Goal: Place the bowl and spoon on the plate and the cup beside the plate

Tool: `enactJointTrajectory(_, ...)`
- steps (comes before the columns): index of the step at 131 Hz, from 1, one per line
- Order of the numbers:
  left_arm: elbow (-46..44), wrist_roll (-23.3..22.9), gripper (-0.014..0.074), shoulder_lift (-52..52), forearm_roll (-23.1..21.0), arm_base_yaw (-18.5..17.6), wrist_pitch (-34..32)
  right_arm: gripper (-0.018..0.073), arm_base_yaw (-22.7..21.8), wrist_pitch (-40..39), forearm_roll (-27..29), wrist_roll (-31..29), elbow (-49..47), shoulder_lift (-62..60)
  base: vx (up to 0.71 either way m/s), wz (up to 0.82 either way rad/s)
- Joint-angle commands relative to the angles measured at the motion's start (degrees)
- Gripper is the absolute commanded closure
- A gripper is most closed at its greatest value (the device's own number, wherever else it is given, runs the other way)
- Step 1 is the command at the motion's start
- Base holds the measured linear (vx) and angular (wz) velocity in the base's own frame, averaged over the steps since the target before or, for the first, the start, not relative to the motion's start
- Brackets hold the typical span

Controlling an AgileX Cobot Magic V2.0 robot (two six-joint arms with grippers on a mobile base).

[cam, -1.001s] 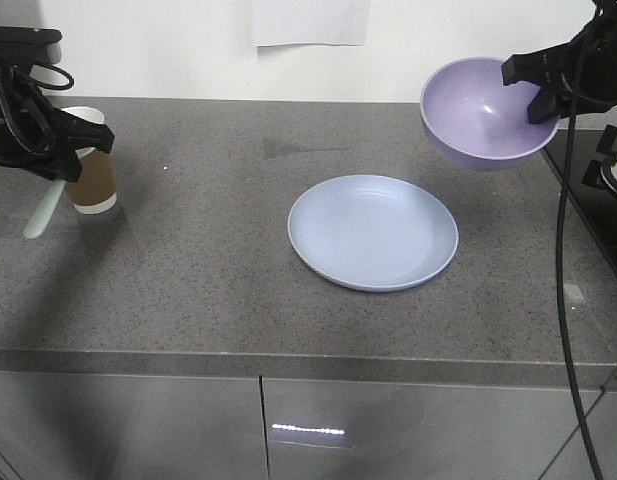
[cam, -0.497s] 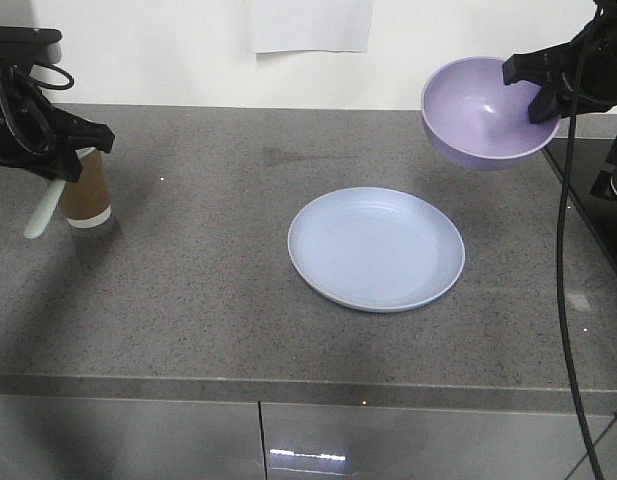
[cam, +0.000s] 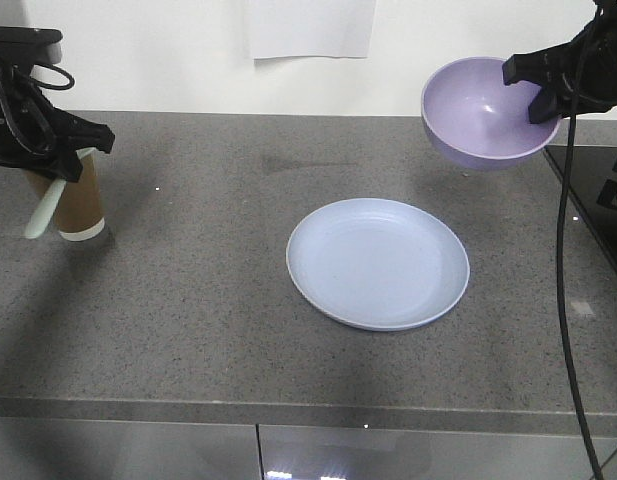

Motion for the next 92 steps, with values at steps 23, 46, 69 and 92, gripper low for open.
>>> enactJointTrajectory(23, -1.81, -0.11, 0.0604, -3.02, -0.40, -0.20, -1.86, 0.0568, -0.09, -2.78, 0.55, -0.51, -1.78, -2.90, 0.04, 0.00)
enactJointTrajectory(46, -1.81, -0.11, 0.0604, -3.02, -0.40, -0.20, -1.86, 0.0568, -0.09, -2.78, 0.55, -0.51, -1.78, -2.90, 0.03, 0.00)
enactJointTrajectory(69, -1.81, -0.11, 0.0604, -3.02, -0.40, -0.20, -1.86, 0.0568, -0.09, -2.77, 0.55, -0.51, -1.78, -2.90, 0.02, 0.00)
enactJointTrajectory(92, -1.81, -0.11, 0.0604, -3.02, -0.40, -0.20, -1.86, 0.0568, -0.09, -2.77, 0.55, -0.51, -1.78, -2.90, 0.03, 0.00)
